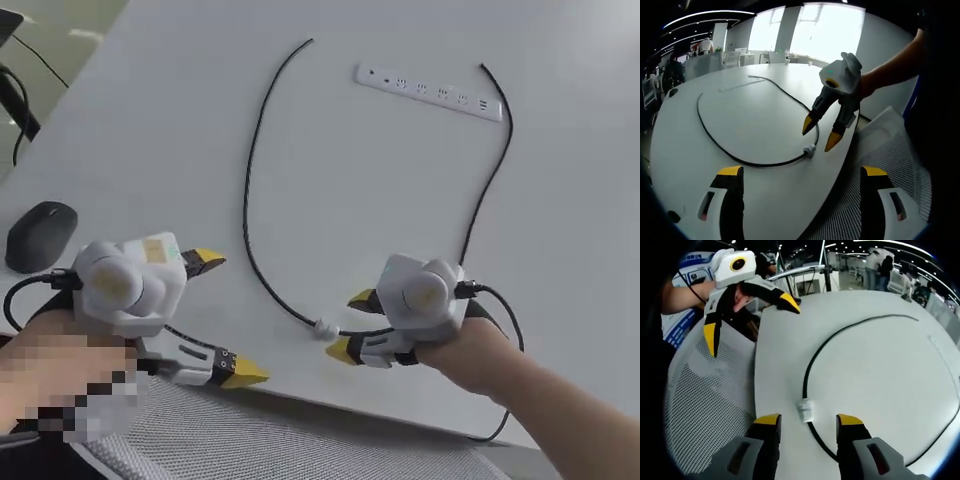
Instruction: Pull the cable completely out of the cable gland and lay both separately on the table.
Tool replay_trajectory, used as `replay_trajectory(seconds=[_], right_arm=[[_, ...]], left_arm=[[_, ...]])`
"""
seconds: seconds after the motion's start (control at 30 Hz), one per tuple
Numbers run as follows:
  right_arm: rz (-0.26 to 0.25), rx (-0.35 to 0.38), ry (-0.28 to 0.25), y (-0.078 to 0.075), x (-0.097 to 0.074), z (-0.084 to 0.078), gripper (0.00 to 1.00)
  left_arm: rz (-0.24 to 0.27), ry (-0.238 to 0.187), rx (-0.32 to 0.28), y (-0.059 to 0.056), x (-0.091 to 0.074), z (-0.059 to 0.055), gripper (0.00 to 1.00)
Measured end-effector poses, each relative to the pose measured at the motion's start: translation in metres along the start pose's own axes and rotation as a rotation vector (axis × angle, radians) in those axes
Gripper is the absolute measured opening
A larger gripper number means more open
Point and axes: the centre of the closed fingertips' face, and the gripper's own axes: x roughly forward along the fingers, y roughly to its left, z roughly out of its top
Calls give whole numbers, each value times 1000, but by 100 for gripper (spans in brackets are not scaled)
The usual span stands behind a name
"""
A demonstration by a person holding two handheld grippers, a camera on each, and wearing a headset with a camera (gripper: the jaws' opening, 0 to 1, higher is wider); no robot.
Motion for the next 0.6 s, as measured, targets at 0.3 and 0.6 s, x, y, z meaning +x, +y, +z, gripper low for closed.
replay_trajectory(seconds=[0.3, 0.6], right_arm=[[6, -33, 45, -2, 9, -10, 27], [18, -39, 43, 0, 12, -10, 21]], left_arm=[[-2, 7, -10, -1, -1, -5, 96], [1, 3, -26, 1, -3, -8, 95]])
